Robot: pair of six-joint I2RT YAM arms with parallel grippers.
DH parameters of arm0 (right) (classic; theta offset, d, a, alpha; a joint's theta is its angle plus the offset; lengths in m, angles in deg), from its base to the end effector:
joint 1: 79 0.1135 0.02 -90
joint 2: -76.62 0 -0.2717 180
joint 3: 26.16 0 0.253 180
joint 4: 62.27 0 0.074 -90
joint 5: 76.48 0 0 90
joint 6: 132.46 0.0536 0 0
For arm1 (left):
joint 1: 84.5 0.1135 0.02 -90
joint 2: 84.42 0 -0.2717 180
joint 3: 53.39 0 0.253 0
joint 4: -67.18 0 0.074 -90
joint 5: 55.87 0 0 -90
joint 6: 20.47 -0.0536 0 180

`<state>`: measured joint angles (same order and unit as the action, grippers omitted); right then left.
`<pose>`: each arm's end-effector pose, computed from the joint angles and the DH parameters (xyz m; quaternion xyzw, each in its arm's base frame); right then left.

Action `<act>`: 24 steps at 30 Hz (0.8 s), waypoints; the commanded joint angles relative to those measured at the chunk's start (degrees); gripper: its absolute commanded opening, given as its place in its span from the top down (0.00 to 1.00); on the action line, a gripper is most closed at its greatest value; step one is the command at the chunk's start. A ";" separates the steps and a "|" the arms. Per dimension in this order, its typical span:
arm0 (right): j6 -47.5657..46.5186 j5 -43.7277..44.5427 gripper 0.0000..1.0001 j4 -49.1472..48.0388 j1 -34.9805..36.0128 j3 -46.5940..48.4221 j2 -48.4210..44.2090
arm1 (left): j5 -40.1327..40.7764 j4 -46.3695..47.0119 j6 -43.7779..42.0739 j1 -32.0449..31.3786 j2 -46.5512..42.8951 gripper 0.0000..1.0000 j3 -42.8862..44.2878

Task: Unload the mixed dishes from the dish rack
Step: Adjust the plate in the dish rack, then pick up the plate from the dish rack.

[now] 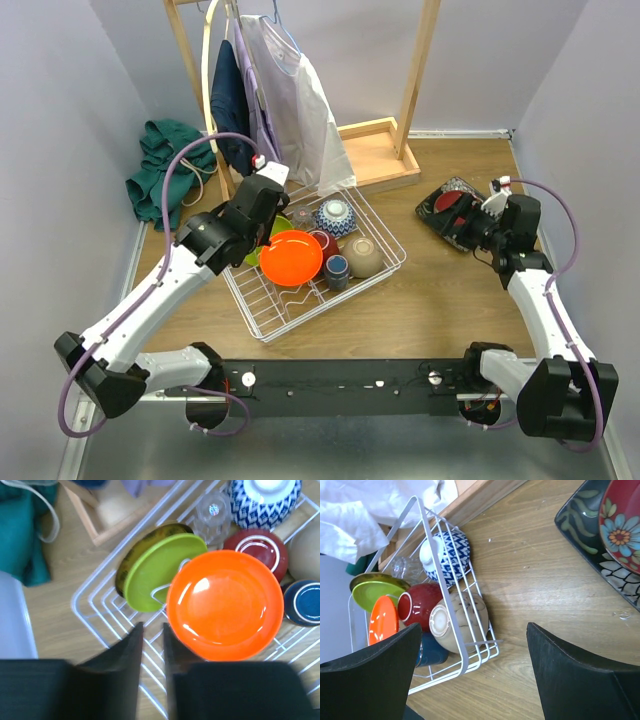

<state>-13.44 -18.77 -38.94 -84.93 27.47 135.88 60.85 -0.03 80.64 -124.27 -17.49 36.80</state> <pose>0.2390 0.0040 0.2644 0.1138 0.8317 0.3323 0.4300 0.1951 -0.1310 0.3788 0.1341 0.8899 0.0286 0.4350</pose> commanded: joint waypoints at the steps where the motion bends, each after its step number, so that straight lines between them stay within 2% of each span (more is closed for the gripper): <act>1: -0.28 -3.30 0.08 -0.64 0.40 -1.66 -1.78 | -11.47 6.37 11.62 5.55 -1.10 0.57 -9.20; 4: -0.01 -4.00 0.08 -0.29 0.48 -2.54 -2.22 | -20.17 12.61 16.03 12.05 -3.47 0.48 -16.23; 10: 0.08 -4.88 0.08 0.59 0.66 -3.95 -3.19 | -28.20 22.02 24.65 18.05 -7.17 0.35 -26.61; 15: -0.01 -5.15 0.08 0.85 0.75 -4.57 -3.63 | -35.84 29.13 30.00 21.04 -6.12 0.36 -32.60; 21: -0.36 -5.24 0.08 1.12 0.84 -4.74 -3.72 | -35.51 32.57 33.09 22.45 -5.59 0.42 -37.18; 24: -0.36 -5.23 0.08 1.03 0.92 -5.01 -3.81 | -34.81 33.10 33.88 23.07 -5.94 0.50 -38.49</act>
<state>-13.42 -22.40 -38.61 -84.56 23.75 133.11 27.52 28.77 111.44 -102.18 -23.13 -0.09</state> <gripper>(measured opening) 0.924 0.549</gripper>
